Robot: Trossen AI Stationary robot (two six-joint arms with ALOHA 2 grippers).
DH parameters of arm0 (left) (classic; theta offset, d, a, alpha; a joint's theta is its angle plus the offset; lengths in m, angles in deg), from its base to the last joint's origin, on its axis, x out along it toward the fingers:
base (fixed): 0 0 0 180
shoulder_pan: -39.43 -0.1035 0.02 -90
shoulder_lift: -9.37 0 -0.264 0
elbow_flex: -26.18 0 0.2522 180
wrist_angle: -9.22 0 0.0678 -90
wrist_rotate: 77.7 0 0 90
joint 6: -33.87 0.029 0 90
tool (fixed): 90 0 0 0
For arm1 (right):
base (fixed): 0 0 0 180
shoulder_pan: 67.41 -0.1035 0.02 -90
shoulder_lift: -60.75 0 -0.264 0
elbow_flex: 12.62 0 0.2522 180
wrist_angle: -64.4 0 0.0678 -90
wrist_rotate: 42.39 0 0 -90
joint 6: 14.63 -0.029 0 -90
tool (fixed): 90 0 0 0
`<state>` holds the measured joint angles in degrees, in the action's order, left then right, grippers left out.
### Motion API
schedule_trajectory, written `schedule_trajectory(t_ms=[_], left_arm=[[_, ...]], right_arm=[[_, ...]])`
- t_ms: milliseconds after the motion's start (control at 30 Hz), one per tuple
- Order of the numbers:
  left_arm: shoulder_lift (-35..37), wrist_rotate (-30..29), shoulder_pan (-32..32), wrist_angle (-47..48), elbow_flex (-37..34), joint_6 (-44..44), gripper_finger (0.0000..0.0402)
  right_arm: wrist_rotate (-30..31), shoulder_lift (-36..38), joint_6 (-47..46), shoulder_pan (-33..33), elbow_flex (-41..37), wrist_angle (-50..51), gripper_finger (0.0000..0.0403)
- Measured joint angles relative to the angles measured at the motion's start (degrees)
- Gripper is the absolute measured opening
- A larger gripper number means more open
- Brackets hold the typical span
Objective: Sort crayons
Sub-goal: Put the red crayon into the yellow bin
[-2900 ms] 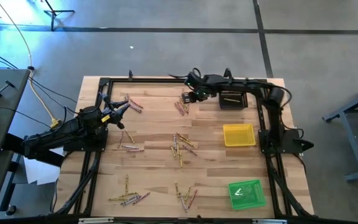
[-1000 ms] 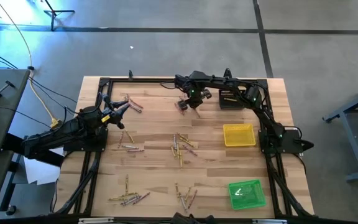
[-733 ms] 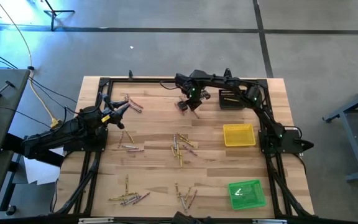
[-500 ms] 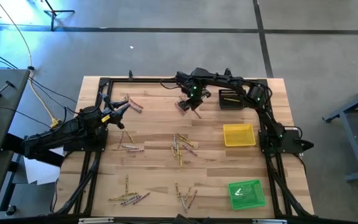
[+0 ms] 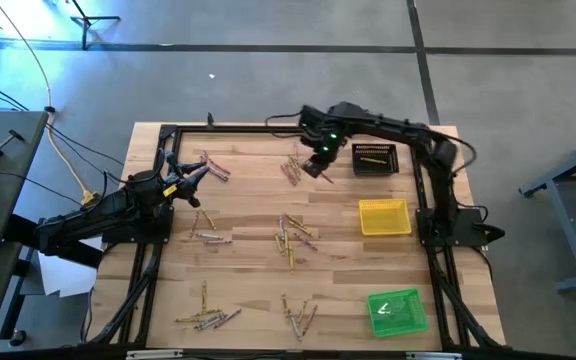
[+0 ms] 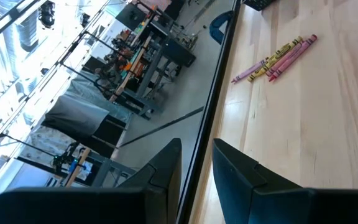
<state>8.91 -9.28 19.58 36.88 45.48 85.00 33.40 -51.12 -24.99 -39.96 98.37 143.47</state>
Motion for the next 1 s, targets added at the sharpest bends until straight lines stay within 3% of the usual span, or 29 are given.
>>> schedule_trajectory(t_ms=[300,467,567,733,1000], left_arm=[[0.0,0.0,0.0,0.0,0.0,0.0,0.0077],[0.0,0.0,0.0,0.0,0.0,0.0,0.0077],[0.0,0.0,0.0,0.0,0.0,0.0,0.0077],[0.0,0.0,0.0,0.0,0.0,0.0,0.0077],[0.0,0.0,0.0,0.0,0.0,0.0,0.0077]], right_arm=[[-1.0,29.2,-12.0,-1.2,-33.4,-13.4,0.0012],[-0.4,43.9,-18.1,-4.8,-44.9,-14.6,0.0012],[1.5,50.3,-16.7,-7.3,-49.8,-14.5,0.0012],[4.7,56.5,-7.4,-9.7,-55.3,-14.5,0.0012],[1.8,57.2,1.5,-11.6,-58.2,-13.6,0.0012]])
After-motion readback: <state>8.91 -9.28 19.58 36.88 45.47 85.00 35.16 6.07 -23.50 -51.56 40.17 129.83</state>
